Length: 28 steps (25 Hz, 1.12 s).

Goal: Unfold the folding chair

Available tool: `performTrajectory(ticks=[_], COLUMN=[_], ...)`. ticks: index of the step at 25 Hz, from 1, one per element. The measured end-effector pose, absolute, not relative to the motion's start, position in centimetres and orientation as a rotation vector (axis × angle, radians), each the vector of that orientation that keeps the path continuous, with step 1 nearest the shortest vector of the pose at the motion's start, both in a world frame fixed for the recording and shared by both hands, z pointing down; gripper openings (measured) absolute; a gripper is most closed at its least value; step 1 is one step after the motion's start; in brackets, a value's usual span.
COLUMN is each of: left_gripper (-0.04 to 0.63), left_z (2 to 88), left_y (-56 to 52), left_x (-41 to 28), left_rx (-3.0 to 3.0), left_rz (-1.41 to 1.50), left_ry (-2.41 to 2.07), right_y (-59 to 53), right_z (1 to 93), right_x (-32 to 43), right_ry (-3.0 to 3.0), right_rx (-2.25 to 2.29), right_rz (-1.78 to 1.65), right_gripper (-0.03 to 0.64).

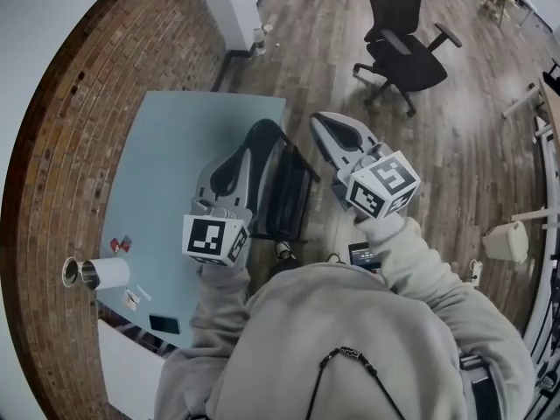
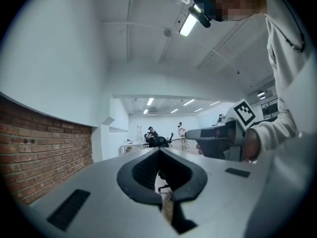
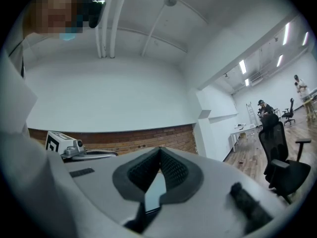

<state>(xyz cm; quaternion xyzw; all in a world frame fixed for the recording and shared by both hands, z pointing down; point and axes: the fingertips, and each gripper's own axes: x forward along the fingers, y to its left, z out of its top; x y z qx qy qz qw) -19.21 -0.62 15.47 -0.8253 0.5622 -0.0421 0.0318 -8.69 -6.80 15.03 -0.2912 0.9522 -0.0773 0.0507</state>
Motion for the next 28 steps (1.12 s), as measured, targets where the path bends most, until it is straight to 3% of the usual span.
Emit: performTrajectory(ticks=[18, 28], left_gripper=[0.006, 0.006], left_z=[20.8, 31.6], left_y=[-7.2, -9.4], left_x=[-25.8, -27.6], left_rx=[-2.716, -2.832], left_rz=[-0.181, -0.515], left_ry=[1.611, 1.724], right_y=[-13.2, -15.8], right_z=[18.6, 29.2], right_x=[-16.0, -17.4], right_ry=[2.896, 2.995], right_rx=[-1.120, -1.201], right_rz=[-0.291, -0.550], right_gripper=[0.008, 0.011])
